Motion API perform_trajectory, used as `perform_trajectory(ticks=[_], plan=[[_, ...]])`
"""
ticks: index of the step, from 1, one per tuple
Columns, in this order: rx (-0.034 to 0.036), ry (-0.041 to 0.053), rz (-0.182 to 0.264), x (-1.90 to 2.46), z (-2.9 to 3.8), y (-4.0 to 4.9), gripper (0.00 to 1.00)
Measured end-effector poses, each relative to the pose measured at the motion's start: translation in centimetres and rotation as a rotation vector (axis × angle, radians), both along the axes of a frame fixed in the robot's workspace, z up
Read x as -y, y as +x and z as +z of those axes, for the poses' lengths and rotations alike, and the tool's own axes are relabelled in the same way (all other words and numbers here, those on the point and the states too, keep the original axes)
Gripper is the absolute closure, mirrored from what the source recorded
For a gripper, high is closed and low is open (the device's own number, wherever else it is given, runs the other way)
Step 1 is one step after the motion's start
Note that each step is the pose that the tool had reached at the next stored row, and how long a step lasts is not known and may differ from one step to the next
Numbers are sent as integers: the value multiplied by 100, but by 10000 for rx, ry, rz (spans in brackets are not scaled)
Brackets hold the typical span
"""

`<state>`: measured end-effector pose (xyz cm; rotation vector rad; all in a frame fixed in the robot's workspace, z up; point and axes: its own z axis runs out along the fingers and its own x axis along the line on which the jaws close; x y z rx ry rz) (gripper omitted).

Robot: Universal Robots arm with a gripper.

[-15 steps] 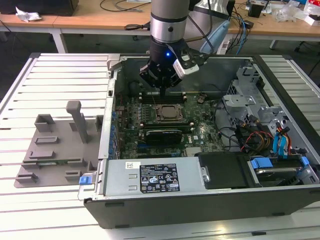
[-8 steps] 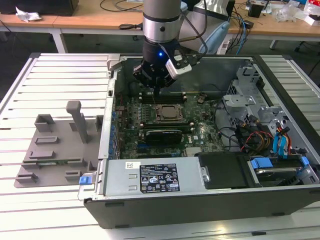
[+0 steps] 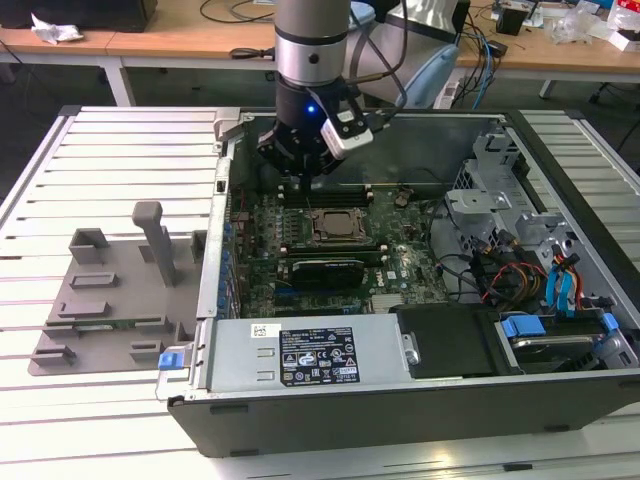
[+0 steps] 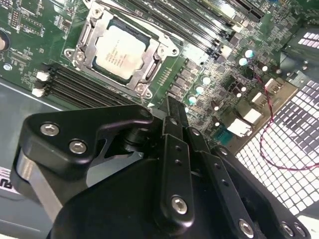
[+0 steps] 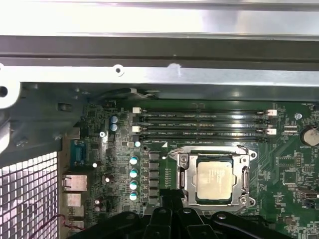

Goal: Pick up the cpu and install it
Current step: 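Install the first cpu locking lever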

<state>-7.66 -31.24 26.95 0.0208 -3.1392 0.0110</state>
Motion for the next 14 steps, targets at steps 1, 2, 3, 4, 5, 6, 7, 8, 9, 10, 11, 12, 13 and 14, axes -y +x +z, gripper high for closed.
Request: perform_trajectory(ticks=[1,2,3,4,5,6,7,8,9,10,11,12,13,14], plan=[[0,0,0,-4,-2,-23,89],[0,0,2,-13,-4,-52,89],[1,0,2,-19,-5,-78,89],[0,1,0,-26,-5,-102,89],[2,2,1,-40,-7,-131,89],[1,1,1,-50,-7,-145,89],[0,1,1,-74,-8,-163,89],[0,2,0,-112,-11,-178,89],[0,6,2,-142,-19,-190,89],[2,8,1,-159,-26,-194,89],[1,9,0,-181,-35,-195,89],[0,11,1,-244,-59,-195,89],[0,11,1,-275,-68,-195,89],[1,12,0,-306,-74,-192,89]])
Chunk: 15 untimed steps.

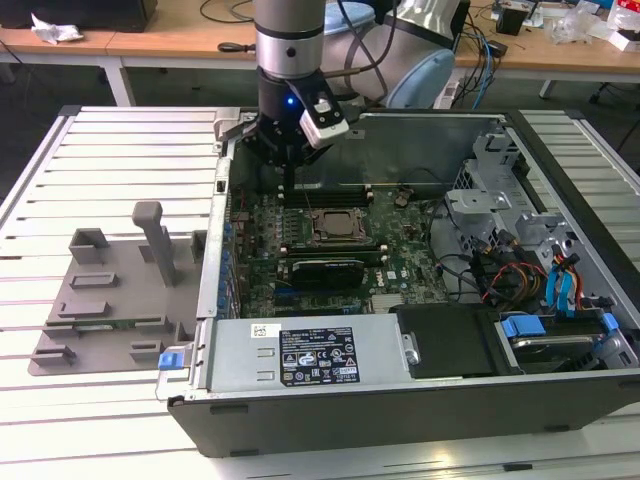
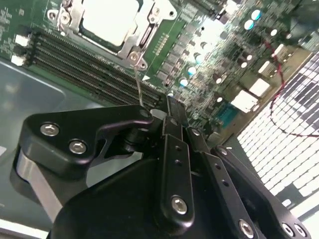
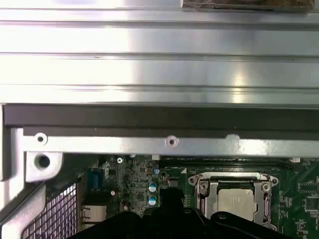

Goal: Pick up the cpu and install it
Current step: 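Install the first cpu locking lever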

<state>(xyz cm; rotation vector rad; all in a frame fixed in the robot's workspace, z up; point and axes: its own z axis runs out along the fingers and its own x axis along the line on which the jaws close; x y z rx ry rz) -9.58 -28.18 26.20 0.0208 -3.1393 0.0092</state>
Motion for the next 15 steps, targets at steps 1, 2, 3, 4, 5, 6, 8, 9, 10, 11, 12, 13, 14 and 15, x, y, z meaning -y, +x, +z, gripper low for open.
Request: perform_trajectory(ticks=[1,2,3,4,5,6,8,9,10,11,12,13,14,15], plan=[[0,0,1,-14,-2,10,89],[1,0,2,-18,-4,24,89],[0,0,0,-18,-4,52,89],[0,-1,-1,-18,-4,73,89],[0,-1,1,-18,-4,98,89],[-1,-1,2,-18,-4,126,89],[-1,-1,1,-18,-4,170,89],[-1,-1,2,-18,-5,191,89],[-1,-1,3,-18,-5,211,89],[0,-1,2,-18,-5,230,89],[0,-1,1,-18,-6,245,89],[0,0,2,-18,-6,258,89],[0,0,1,-18,-6,289,89],[-1,-1,3,-18,-7,321,89]])
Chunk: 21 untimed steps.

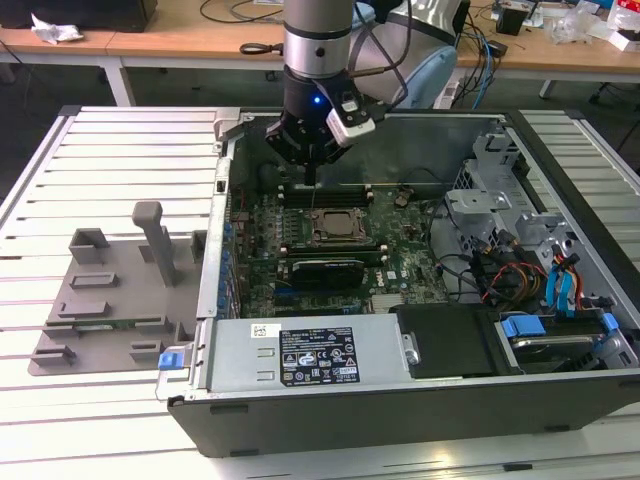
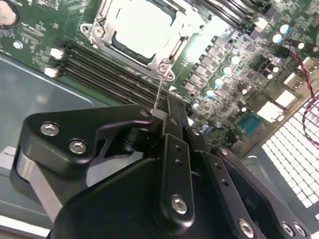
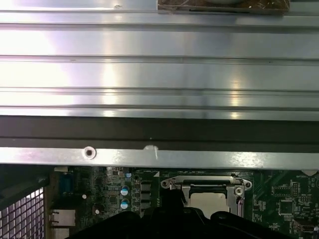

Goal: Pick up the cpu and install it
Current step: 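Install the first cpu locking lever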

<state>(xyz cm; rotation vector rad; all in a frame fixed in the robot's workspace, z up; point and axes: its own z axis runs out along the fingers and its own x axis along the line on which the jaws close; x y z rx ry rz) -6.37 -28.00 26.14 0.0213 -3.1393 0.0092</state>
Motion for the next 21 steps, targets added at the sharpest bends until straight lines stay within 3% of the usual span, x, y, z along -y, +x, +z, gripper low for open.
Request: perform_trajectory(ticks=[6,13,21], plan=[[1,2,-2,0,-6,155,89],[-8,-1,-3,0,-76,192,89],[-8,0,-1,0,-110,193,89]])
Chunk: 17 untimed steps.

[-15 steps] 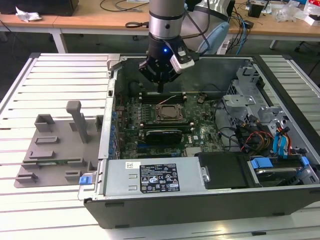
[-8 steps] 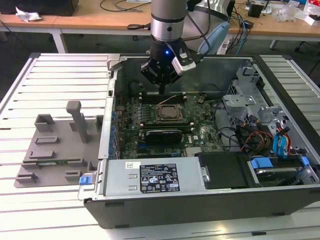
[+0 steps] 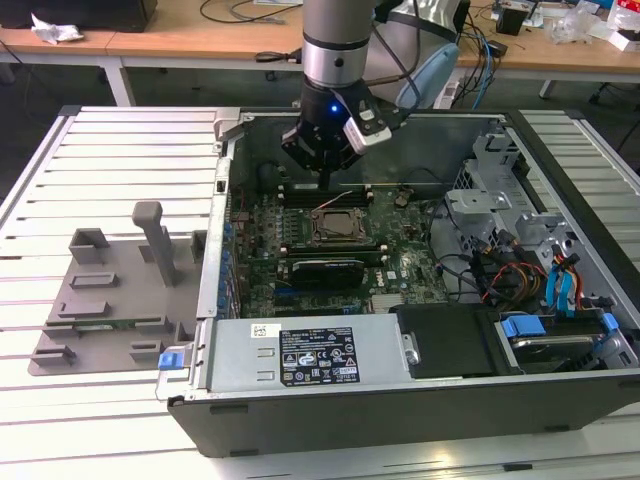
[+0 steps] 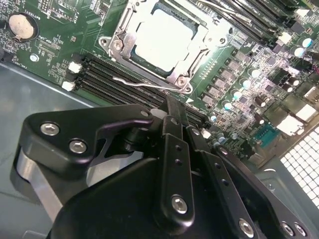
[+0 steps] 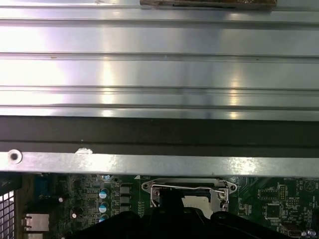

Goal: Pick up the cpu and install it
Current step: 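Install the first cpu locking lever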

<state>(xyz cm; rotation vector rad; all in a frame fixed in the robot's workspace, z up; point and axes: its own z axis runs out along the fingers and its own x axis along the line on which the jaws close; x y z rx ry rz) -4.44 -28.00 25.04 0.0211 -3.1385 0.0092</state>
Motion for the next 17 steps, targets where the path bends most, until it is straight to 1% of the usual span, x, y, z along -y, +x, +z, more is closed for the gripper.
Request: perform_trajectory(ticks=[1,2,3,4,11,17], plan=[[0,-1,0,0,-12,0,89],[0,-1,0,0,-68,0,89],[0,0,87,-4,-189,0,89],[0,0,161,-13,-225,7,89],[-1,-1,293,-40,-277,83,89],[-1,0,419,-52,-317,142,89]])
